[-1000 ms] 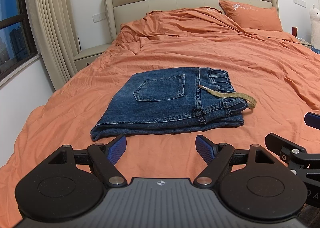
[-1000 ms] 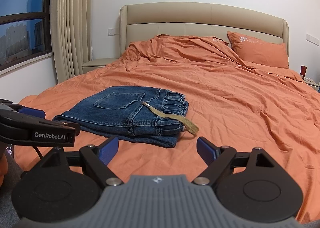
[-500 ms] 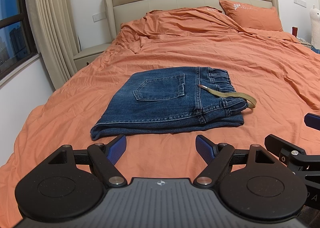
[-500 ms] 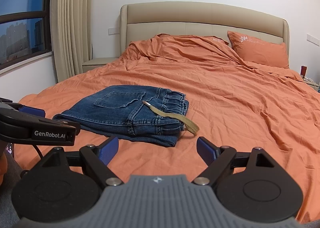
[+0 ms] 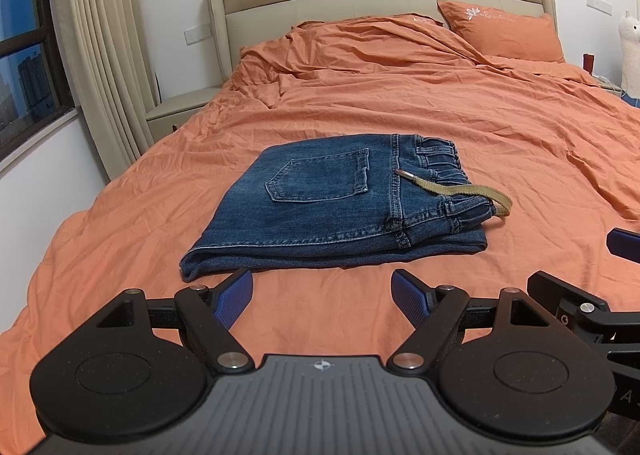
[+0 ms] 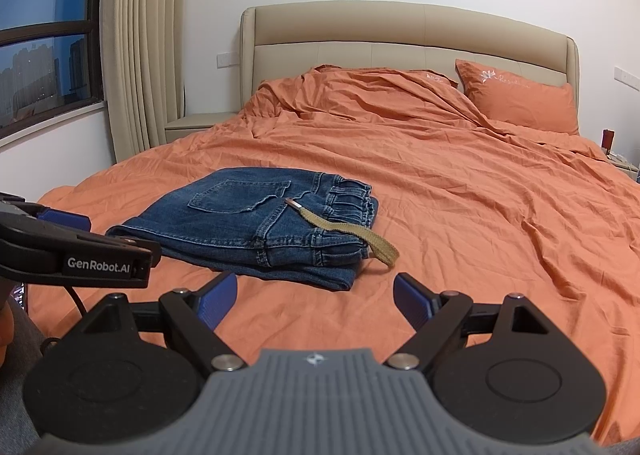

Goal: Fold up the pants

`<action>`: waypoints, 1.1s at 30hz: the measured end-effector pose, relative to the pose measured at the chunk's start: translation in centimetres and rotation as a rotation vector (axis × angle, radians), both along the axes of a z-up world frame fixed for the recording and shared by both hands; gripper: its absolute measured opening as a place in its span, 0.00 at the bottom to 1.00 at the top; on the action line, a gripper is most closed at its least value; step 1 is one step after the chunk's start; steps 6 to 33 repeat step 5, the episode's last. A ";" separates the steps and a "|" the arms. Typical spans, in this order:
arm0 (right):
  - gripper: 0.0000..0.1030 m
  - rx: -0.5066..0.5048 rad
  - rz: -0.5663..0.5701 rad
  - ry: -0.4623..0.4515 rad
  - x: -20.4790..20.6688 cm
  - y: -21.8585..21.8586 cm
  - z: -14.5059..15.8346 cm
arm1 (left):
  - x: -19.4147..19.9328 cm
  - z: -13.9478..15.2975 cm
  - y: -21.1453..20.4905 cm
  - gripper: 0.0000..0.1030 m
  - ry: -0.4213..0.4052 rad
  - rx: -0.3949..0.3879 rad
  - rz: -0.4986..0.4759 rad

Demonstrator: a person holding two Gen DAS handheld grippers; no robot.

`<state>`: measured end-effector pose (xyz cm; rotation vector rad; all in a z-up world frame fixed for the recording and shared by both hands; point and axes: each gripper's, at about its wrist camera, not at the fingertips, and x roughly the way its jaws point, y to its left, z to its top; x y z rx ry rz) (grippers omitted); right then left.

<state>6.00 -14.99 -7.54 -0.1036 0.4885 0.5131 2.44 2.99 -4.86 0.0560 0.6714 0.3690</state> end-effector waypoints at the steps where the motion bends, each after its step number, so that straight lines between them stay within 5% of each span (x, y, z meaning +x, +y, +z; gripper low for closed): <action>1: 0.79 -0.001 -0.001 0.000 0.0 0.0 0.0 | -0.1 0.0 0.1 0.89 0.000 -0.003 -0.003; 33: 0.79 -0.002 0.000 0.001 0.0 0.0 -0.1 | -0.2 0.2 0.3 0.89 -0.007 -0.016 -0.001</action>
